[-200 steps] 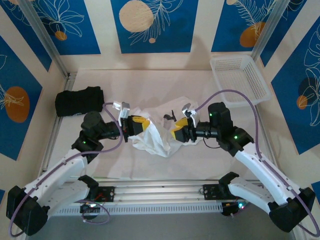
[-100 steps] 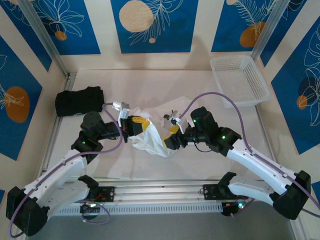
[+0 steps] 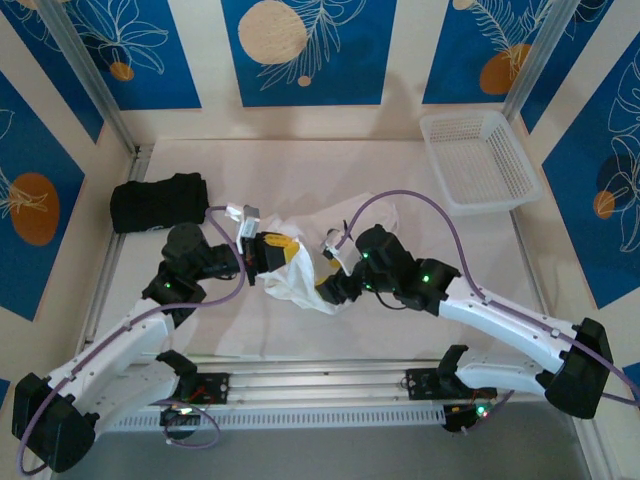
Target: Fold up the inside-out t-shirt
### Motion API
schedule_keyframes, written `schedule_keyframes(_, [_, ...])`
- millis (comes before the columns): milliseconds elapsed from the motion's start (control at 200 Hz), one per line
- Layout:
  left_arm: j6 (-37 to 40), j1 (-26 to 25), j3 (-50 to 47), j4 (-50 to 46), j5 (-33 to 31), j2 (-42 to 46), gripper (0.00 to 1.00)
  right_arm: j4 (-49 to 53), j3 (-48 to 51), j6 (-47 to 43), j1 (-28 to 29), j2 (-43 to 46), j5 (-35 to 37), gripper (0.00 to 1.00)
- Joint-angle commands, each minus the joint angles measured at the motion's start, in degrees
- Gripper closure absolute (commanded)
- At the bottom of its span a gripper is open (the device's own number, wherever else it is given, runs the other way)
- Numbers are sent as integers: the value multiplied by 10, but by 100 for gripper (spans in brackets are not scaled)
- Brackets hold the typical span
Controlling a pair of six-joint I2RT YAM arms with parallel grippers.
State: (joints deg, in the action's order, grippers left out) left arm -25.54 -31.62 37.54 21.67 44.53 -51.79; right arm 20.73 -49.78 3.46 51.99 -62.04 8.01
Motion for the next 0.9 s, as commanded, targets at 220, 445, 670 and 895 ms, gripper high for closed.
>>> schedule_keyframes(220, [26,5,-2,-35,-41,13,100,5,-13,40,-17,55,123,84])
schedule_keyframes(445, [35,5,-2,-57,-65,3,99,35,-25,95,-94,80,42,100])
schedule_keyframes(670, [33,-7,-16,-44,-86,-32,97,75,-47,162,-227,79,-79,100])
schedule_keyframes(895, [-2,-50,-39,57,-104,-81,92,93,-51,187,-288,26,-132,100])
